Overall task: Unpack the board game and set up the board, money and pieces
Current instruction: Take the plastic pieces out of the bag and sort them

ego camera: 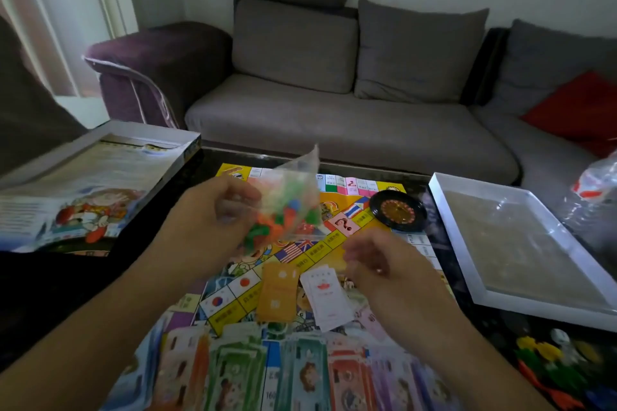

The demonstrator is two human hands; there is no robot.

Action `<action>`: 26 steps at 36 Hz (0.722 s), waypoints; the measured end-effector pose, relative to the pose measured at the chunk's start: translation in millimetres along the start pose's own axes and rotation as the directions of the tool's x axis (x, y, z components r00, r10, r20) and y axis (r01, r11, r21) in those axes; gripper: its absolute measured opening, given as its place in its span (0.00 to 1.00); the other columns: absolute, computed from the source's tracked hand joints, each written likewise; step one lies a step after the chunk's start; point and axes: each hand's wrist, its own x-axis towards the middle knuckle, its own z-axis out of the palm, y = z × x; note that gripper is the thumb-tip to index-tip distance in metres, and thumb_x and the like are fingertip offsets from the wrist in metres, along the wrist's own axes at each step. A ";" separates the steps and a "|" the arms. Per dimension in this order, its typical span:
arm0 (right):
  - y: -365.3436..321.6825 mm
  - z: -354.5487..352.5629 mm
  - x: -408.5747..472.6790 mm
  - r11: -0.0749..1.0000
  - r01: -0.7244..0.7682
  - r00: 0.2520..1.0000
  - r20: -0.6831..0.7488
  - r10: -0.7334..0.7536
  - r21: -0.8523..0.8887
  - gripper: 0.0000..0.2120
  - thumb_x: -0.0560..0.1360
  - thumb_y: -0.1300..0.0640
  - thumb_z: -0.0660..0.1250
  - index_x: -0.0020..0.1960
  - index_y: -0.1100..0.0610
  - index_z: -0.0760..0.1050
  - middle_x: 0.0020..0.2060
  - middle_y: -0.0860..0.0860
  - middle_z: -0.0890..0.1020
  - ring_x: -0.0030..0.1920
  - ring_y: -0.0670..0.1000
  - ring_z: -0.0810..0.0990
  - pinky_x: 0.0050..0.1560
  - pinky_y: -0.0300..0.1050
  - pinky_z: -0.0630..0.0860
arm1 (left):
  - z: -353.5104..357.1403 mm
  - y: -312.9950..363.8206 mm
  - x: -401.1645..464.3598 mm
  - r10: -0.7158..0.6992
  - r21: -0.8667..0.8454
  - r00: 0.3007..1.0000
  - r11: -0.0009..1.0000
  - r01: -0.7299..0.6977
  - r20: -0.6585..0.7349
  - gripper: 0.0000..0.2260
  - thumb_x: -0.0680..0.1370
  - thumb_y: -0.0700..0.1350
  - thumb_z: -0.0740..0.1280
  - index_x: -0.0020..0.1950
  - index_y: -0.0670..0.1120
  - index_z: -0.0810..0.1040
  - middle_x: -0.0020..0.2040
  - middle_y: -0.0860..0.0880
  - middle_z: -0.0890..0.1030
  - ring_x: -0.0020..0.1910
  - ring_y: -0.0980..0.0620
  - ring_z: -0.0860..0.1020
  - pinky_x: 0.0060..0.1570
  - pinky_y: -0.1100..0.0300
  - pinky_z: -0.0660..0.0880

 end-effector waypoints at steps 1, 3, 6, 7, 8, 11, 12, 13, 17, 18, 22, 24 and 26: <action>-4.9 -3.5 5.3 0.995 -0.014 1.000 -0.021 0.017 0.094 0.08 0.83 0.53 0.68 0.57 0.40 0.77 0.53 0.37 0.81 0.52 0.35 0.79 0.51 0.35 0.78 | -3.3 3.3 -1.8 0.013 -0.018 0.999 1.000 -0.012 0.052 0.10 0.79 0.37 0.72 0.50 0.53 0.83 0.50 0.49 0.84 0.46 0.51 0.84 0.35 0.65 0.80; -14.6 -11.7 14.7 0.977 -0.021 0.999 -0.019 0.025 0.211 0.11 0.81 0.43 0.69 0.63 0.37 0.74 0.58 0.32 0.79 0.55 0.31 0.79 0.54 0.39 0.79 | -9.3 10.2 -4.7 0.010 -0.087 0.991 0.996 0.001 0.134 0.11 0.79 0.38 0.72 0.49 0.56 0.85 0.52 0.52 0.85 0.52 0.53 0.84 0.47 0.59 0.82; -22.0 -22.1 26.0 0.974 0.011 0.999 -0.042 -0.002 0.228 0.19 0.81 0.47 0.71 0.70 0.40 0.73 0.63 0.34 0.78 0.61 0.34 0.78 0.57 0.40 0.78 | -15.8 14.2 -6.2 -0.041 -0.192 0.956 0.976 0.100 0.289 0.12 0.79 0.36 0.70 0.52 0.53 0.85 0.55 0.47 0.87 0.55 0.47 0.86 0.57 0.46 0.81; -24.3 -26.0 27.2 0.969 0.012 0.998 -0.068 0.004 0.246 0.15 0.81 0.51 0.72 0.67 0.41 0.77 0.60 0.37 0.81 0.59 0.37 0.80 0.55 0.39 0.78 | -16.5 14.4 -5.9 -0.063 -0.198 0.940 0.971 0.135 0.335 0.12 0.80 0.36 0.70 0.54 0.53 0.85 0.55 0.45 0.87 0.55 0.44 0.86 0.58 0.42 0.81; -24.7 -29.6 27.6 0.965 0.007 0.996 -0.092 0.018 0.261 0.11 0.81 0.54 0.71 0.62 0.43 0.81 0.55 0.39 0.85 0.56 0.40 0.83 0.53 0.40 0.79 | -17.1 14.1 -5.8 -0.085 -0.190 0.929 0.968 0.162 0.360 0.13 0.80 0.36 0.69 0.55 0.54 0.84 0.55 0.44 0.87 0.55 0.42 0.86 0.58 0.41 0.80; -22.5 -37.2 24.0 0.926 -0.004 0.996 -0.077 0.036 0.378 0.07 0.81 0.61 0.70 0.50 0.53 0.86 0.43 0.52 0.88 0.45 0.53 0.86 0.45 0.48 0.82 | -15.6 11.4 -3.9 -0.122 -0.179 0.932 0.965 0.192 0.342 0.13 0.80 0.36 0.70 0.55 0.55 0.85 0.54 0.43 0.87 0.53 0.42 0.87 0.56 0.41 0.81; -20.8 -38.9 22.0 0.914 -0.010 0.998 -0.060 0.038 0.407 0.07 0.81 0.62 0.70 0.49 0.55 0.86 0.41 0.55 0.88 0.41 0.54 0.85 0.41 0.47 0.81 | -13.4 11.3 -3.2 -0.134 -0.184 0.933 0.962 0.204 0.334 0.13 0.80 0.37 0.70 0.56 0.54 0.85 0.54 0.42 0.87 0.53 0.41 0.87 0.57 0.40 0.81; -20.3 -40.9 19.3 0.911 -0.019 0.998 -0.042 0.039 0.411 0.06 0.81 0.62 0.71 0.49 0.56 0.86 0.40 0.55 0.87 0.39 0.53 0.85 0.38 0.44 0.80 | -10.7 11.7 -2.6 -0.144 -0.199 0.936 0.956 0.216 0.322 0.13 0.80 0.37 0.70 0.57 0.53 0.84 0.55 0.42 0.87 0.53 0.40 0.87 0.57 0.39 0.81; -14.3 -45.1 11.5 0.940 -0.043 0.999 0.031 0.034 0.339 0.06 0.80 0.61 0.72 0.48 0.55 0.87 0.40 0.53 0.88 0.37 0.47 0.84 0.39 0.42 0.79 | 0.6 16.4 -2.7 -0.176 -0.299 0.944 0.919 0.259 0.277 0.13 0.80 0.35 0.68 0.61 0.48 0.82 0.55 0.43 0.87 0.52 0.41 0.87 0.56 0.43 0.81; -12.9 -46.0 10.2 0.943 -0.037 0.999 0.029 0.029 0.330 0.08 0.81 0.61 0.71 0.46 0.55 0.88 0.39 0.54 0.88 0.36 0.48 0.83 0.40 0.44 0.79 | 3.5 17.2 -3.9 -0.186 -0.316 0.942 0.909 0.273 0.278 0.12 0.80 0.36 0.68 0.62 0.47 0.82 0.55 0.43 0.87 0.51 0.40 0.87 0.54 0.44 0.81; -14.1 -50.4 5.9 0.930 -0.058 0.998 0.013 0.058 0.363 0.09 0.81 0.56 0.71 0.44 0.57 0.86 0.40 0.59 0.86 0.38 0.52 0.82 0.43 0.50 0.81 | 13.1 19.1 -9.8 -0.209 -0.367 0.938 0.879 0.304 0.276 0.11 0.79 0.37 0.69 0.59 0.48 0.83 0.55 0.42 0.87 0.51 0.39 0.87 0.50 0.46 0.82; -16.5 -50.9 5.4 0.942 -0.057 0.998 0.007 0.058 0.330 0.09 0.80 0.54 0.71 0.45 0.58 0.85 0.42 0.60 0.86 0.38 0.56 0.82 0.45 0.52 0.83 | 16.0 21.5 -11.4 -0.208 -0.393 0.932 0.863 0.318 0.297 0.12 0.79 0.37 0.69 0.60 0.47 0.83 0.55 0.41 0.87 0.52 0.39 0.87 0.52 0.44 0.82; -16.7 -50.0 5.1 0.959 -0.057 0.998 -0.004 0.060 0.279 0.10 0.80 0.55 0.73 0.43 0.59 0.84 0.39 0.59 0.86 0.35 0.56 0.82 0.42 0.50 0.84 | 17.5 24.1 -12.1 -0.199 -0.408 0.934 0.858 0.312 0.295 0.12 0.78 0.37 0.69 0.60 0.46 0.83 0.54 0.40 0.87 0.51 0.40 0.87 0.46 0.48 0.84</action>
